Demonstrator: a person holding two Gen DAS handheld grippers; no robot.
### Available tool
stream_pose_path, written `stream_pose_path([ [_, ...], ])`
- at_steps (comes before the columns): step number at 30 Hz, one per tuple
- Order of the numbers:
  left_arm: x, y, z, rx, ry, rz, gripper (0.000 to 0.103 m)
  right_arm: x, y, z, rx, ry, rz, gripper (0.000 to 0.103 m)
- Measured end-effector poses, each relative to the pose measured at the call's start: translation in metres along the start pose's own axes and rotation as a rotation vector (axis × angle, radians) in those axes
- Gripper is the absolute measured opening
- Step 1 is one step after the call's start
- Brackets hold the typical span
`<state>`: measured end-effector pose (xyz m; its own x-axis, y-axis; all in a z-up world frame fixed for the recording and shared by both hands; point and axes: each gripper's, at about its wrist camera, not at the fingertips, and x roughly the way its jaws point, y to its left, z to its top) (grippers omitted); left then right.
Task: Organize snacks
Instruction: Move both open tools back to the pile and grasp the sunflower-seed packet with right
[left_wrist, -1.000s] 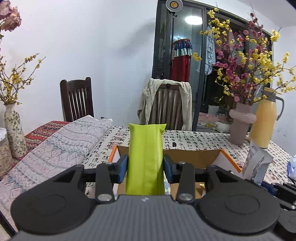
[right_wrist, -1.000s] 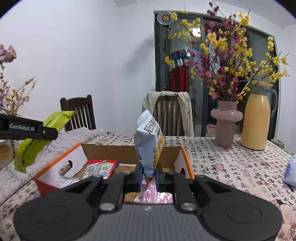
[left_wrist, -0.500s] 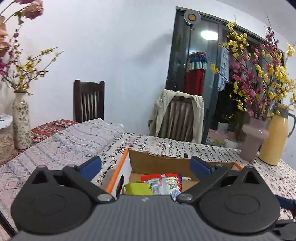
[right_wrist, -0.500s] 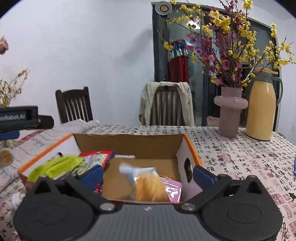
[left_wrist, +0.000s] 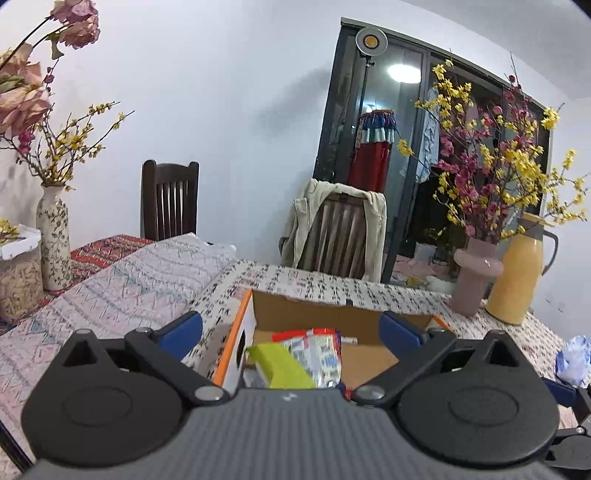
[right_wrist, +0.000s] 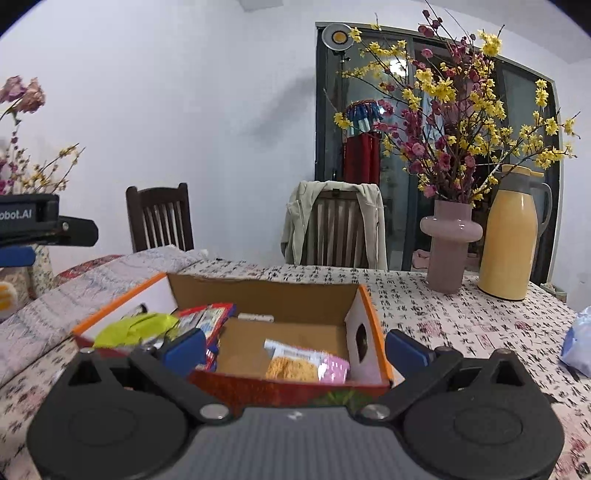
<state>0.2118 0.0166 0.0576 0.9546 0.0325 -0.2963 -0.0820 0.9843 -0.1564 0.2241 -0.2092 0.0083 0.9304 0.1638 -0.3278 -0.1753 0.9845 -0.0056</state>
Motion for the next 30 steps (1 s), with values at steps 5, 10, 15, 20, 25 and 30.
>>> stream_pose_path([
  [5,-0.018,0.014,-0.019,0.028,0.028,0.016,0.103,-0.024,-0.001,-0.020,0.005,0.036,0.003,0.103],
  [10,-0.031,0.034,-0.046,-0.005,0.061,0.040,0.103,-0.039,-0.006,-0.044,0.033,0.076,-0.016,0.103],
  [15,-0.038,0.043,-0.072,0.049,0.070,0.099,0.103,-0.052,-0.014,-0.066,0.066,0.107,-0.030,0.103],
  [20,-0.039,0.050,-0.079,0.066,0.016,0.162,0.103,-0.066,-0.023,-0.085,0.115,0.104,-0.022,0.103],
  [25,-0.027,0.055,-0.091,0.075,0.009,0.184,0.103,-0.068,-0.027,-0.097,0.127,0.128,-0.057,0.103],
  [30,-0.028,0.062,-0.092,0.035,0.004,0.150,0.103,-0.068,-0.026,-0.098,0.115,0.141,-0.083,0.103],
])
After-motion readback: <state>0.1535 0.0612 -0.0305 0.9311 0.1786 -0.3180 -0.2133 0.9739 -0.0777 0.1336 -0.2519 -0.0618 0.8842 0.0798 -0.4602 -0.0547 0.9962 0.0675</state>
